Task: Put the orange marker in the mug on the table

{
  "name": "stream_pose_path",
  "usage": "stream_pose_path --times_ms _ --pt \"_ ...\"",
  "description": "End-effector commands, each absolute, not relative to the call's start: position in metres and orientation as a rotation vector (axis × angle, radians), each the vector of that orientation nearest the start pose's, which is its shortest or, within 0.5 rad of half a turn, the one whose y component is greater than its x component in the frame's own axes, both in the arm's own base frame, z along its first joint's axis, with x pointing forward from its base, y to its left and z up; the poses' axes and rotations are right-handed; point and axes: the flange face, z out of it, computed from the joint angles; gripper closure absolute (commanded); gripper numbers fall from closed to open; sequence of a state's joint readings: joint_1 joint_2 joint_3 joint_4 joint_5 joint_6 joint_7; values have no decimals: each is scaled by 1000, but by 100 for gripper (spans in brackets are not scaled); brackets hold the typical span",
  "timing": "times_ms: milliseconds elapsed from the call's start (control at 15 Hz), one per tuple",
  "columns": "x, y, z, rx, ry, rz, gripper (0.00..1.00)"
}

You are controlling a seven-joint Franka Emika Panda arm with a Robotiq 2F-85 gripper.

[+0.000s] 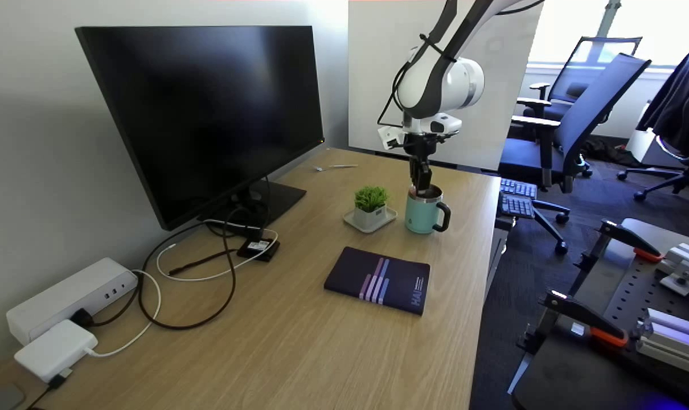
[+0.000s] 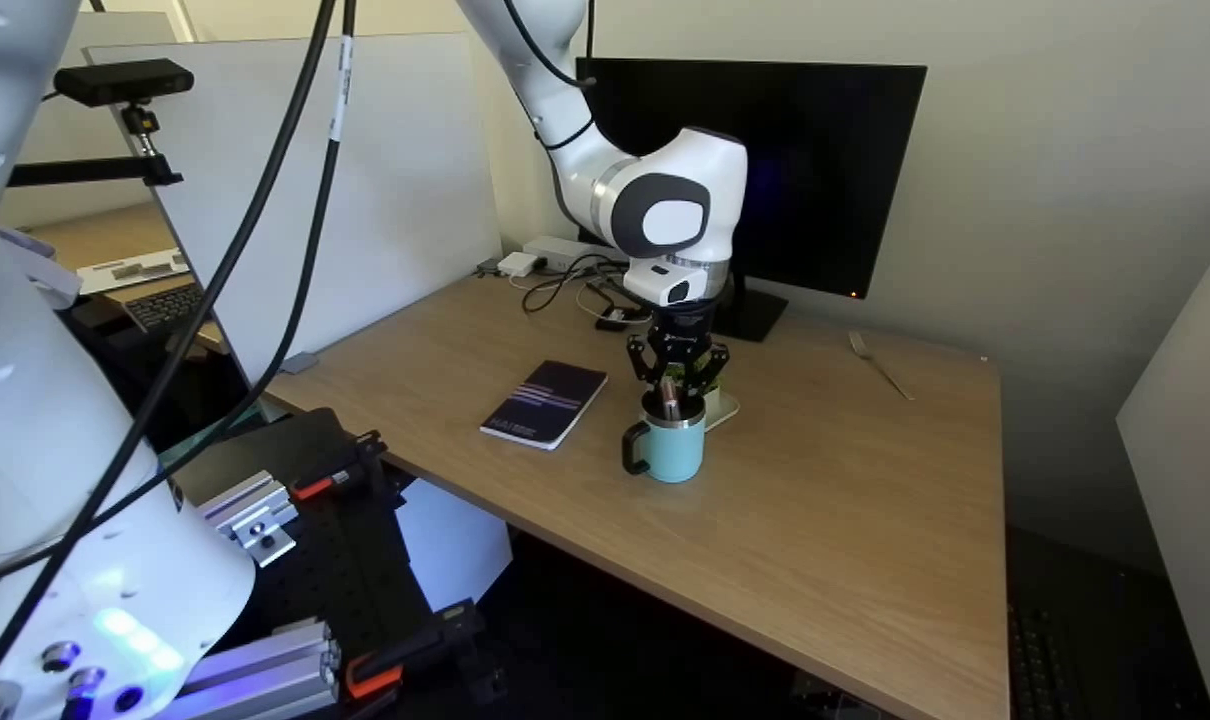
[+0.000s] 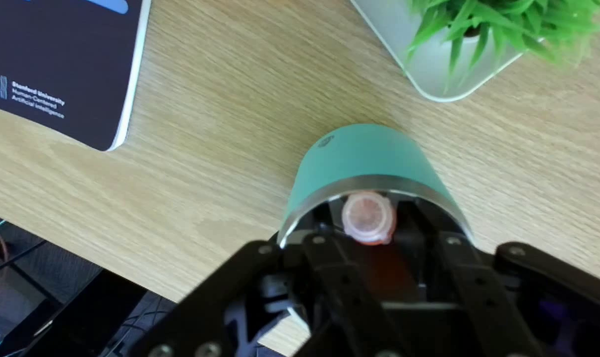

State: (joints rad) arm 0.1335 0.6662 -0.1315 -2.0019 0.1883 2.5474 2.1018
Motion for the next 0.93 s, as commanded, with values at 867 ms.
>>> stream_pose_path --times_ms 867 --pt "588 3 109 -1312 2892 139 94"
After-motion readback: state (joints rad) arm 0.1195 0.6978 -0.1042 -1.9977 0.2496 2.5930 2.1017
